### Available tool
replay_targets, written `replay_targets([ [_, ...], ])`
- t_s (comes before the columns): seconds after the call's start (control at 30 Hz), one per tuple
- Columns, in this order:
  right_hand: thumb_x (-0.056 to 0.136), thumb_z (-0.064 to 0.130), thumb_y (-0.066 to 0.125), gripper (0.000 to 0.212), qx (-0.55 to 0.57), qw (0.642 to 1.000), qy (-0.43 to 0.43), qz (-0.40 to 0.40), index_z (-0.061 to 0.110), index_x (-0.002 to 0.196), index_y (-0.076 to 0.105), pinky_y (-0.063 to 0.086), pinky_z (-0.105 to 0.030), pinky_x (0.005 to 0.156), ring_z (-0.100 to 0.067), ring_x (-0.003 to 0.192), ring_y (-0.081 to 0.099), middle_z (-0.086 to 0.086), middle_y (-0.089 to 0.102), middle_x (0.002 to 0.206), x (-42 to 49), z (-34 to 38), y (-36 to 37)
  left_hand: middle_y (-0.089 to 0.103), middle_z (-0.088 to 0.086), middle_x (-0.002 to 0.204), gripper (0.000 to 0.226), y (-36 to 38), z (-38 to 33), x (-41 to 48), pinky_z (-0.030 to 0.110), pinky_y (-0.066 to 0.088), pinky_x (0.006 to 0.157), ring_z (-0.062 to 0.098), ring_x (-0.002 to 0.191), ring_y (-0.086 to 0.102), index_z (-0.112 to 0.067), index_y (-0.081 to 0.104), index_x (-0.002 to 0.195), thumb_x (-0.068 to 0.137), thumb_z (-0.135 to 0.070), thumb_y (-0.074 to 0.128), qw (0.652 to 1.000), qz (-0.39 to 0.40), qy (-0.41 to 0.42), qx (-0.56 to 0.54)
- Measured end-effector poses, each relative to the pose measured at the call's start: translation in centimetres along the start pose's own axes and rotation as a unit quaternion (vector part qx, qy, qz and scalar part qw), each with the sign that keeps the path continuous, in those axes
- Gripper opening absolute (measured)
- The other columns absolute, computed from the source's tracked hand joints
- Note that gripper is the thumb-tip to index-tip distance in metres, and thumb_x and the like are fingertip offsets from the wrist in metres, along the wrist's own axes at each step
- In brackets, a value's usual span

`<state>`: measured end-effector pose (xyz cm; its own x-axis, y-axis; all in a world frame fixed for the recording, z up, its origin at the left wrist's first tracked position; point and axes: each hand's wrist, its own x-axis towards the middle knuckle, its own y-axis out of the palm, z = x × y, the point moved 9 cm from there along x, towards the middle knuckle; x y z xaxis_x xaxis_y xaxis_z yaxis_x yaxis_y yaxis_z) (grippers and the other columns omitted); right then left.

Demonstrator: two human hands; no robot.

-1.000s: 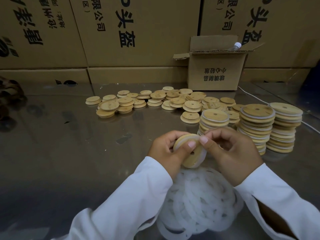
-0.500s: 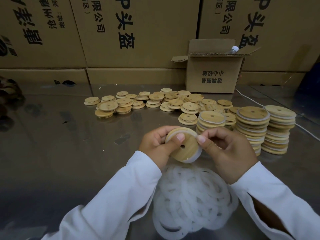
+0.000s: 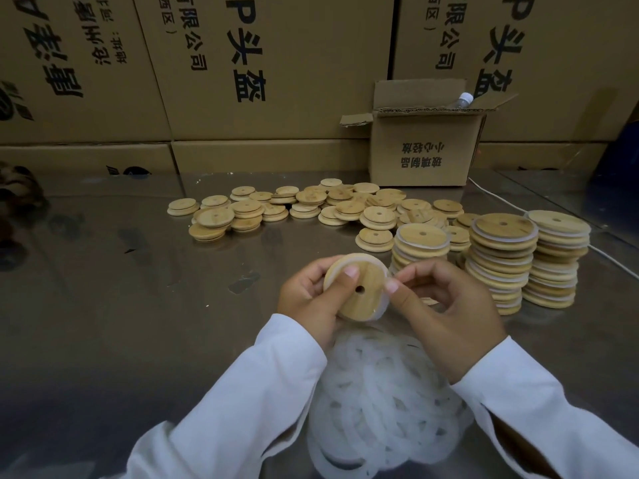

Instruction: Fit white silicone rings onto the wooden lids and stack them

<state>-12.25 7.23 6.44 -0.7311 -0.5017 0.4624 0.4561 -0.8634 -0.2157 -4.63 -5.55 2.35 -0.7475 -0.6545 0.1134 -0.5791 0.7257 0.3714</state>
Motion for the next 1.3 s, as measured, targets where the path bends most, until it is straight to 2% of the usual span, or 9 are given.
replay_targets([
  [0.17, 0.074, 0.025, 0.062, 0.004, -0.071, 0.996, -0.049, -0.017, 0.025, 0.070, 0.064, 0.044, -0.007, 0.066, 0.003, 0.071, 0.060, 0.019, 0.065, 0.069, -0.1, 0.5, -0.3, 0.071, 0.011, 0.082, 0.023, 0.3, 0.4, -0.2, 0.030, 0.056, 0.062, 0.020, 0.073, 0.067, -0.007, 0.066, 0.091, 0.068, -0.011, 0.067, 0.999, 0.013, -0.026, -0.037],
  [0.27, 0.076, 0.020, 0.062, 0.013, -0.096, 0.993, -0.069, -0.014, 0.029, 0.067, 0.061, 0.041, -0.005, 0.065, 0.004, 0.073, 0.058, 0.019, 0.063, 0.064, 0.0, 0.6, -0.3, 0.071, 0.006, 0.079, 0.015, 0.4, 0.5, -0.2, 0.031, 0.055, 0.073, 0.018, 0.074, 0.066, -0.012, 0.067, 0.089, 0.079, 0.000, 0.064, 0.998, 0.017, -0.017, 0.059],
  [0.43, 0.080, 0.013, 0.062, 0.021, -0.147, 0.983, -0.103, 0.027, 0.030, 0.070, 0.057, 0.037, -0.003, 0.066, 0.001, 0.084, 0.054, 0.015, 0.060, 0.071, -0.3, 0.8, 0.6, 0.070, -0.005, 0.067, 0.009, 0.6, 0.4, -0.4, 0.014, 0.049, 0.060, 0.003, 0.064, 0.064, -0.018, 0.069, 0.083, 0.082, -0.010, 0.065, 0.986, 0.034, 0.016, 0.161],
  [0.6, 0.081, 0.009, 0.061, 0.028, -0.145, 0.985, -0.082, 0.039, 0.033, 0.068, 0.053, 0.037, -0.004, 0.066, -0.001, 0.079, 0.055, 0.015, 0.059, 0.071, 0.1, 0.4, 0.6, 0.070, -0.001, 0.072, 0.008, 0.8, 0.2, -0.4, 0.017, 0.050, 0.065, 0.007, 0.067, 0.064, -0.017, 0.068, 0.086, 0.085, -0.012, 0.062, 0.978, 0.043, 0.029, 0.201],
  [0.73, 0.084, 0.009, 0.058, 0.022, -0.105, 0.992, -0.021, 0.060, 0.025, 0.069, 0.057, 0.041, -0.016, 0.068, -0.003, 0.072, 0.054, 0.010, 0.059, 0.069, 0.6, -0.6, 0.5, 0.070, -0.005, 0.074, 0.008, 1.0, -0.3, -0.4, 0.020, 0.051, 0.069, 0.007, 0.071, 0.065, -0.019, 0.068, 0.088, 0.084, -0.014, 0.063, 0.971, 0.051, 0.042, 0.231],
  [0.9, 0.086, 0.009, 0.055, 0.021, -0.060, 0.995, 0.020, 0.080, 0.022, 0.070, 0.059, 0.043, -0.020, 0.071, -0.007, 0.071, 0.055, 0.008, 0.060, 0.069, 1.0, -0.7, 0.5, 0.070, -0.001, 0.072, 0.010, 1.0, -0.4, -0.3, 0.023, 0.052, 0.069, 0.010, 0.069, 0.065, -0.017, 0.069, 0.087, 0.084, -0.009, 0.063, 0.983, 0.055, 0.026, 0.171],
  [1.0, 0.087, 0.010, 0.055, 0.019, -0.077, 0.994, 0.013, 0.079, 0.022, 0.072, 0.059, 0.044, -0.025, 0.075, -0.009, 0.074, 0.056, 0.008, 0.060, 0.071, 1.0, -0.5, 0.5, 0.070, 0.004, 0.074, 0.011, 1.0, -0.4, -0.2, 0.026, 0.052, 0.071, 0.014, 0.070, 0.064, -0.014, 0.069, 0.086, 0.084, -0.006, 0.061, 0.988, 0.038, 0.023, 0.146],
  [1.17, 0.086, 0.013, 0.056, 0.017, -0.139, 0.987, -0.035, 0.069, 0.023, 0.073, 0.056, 0.039, -0.011, 0.066, -0.002, 0.073, 0.053, 0.013, 0.058, 0.071, 0.6, 0.4, 0.6, 0.069, 0.016, 0.086, 0.011, 0.0, -0.9, 0.1, 0.040, 0.051, 0.084, 0.027, 0.084, 0.064, -0.009, 0.069, 0.089, 0.086, -0.006, 0.058, 0.995, 0.001, 0.010, 0.103],
  [1.3, 0.083, 0.013, 0.059, 0.021, -0.120, 0.990, -0.034, 0.068, 0.028, 0.069, 0.057, 0.046, -0.022, 0.070, -0.008, 0.075, 0.058, 0.010, 0.062, 0.071, 0.5, 0.3, 0.6, 0.070, 0.015, 0.084, 0.011, -0.1, -1.3, 0.1, 0.036, 0.052, 0.079, 0.024, 0.080, 0.064, -0.008, 0.068, 0.091, 0.085, -0.007, 0.059, 0.992, 0.011, 0.026, 0.124],
])
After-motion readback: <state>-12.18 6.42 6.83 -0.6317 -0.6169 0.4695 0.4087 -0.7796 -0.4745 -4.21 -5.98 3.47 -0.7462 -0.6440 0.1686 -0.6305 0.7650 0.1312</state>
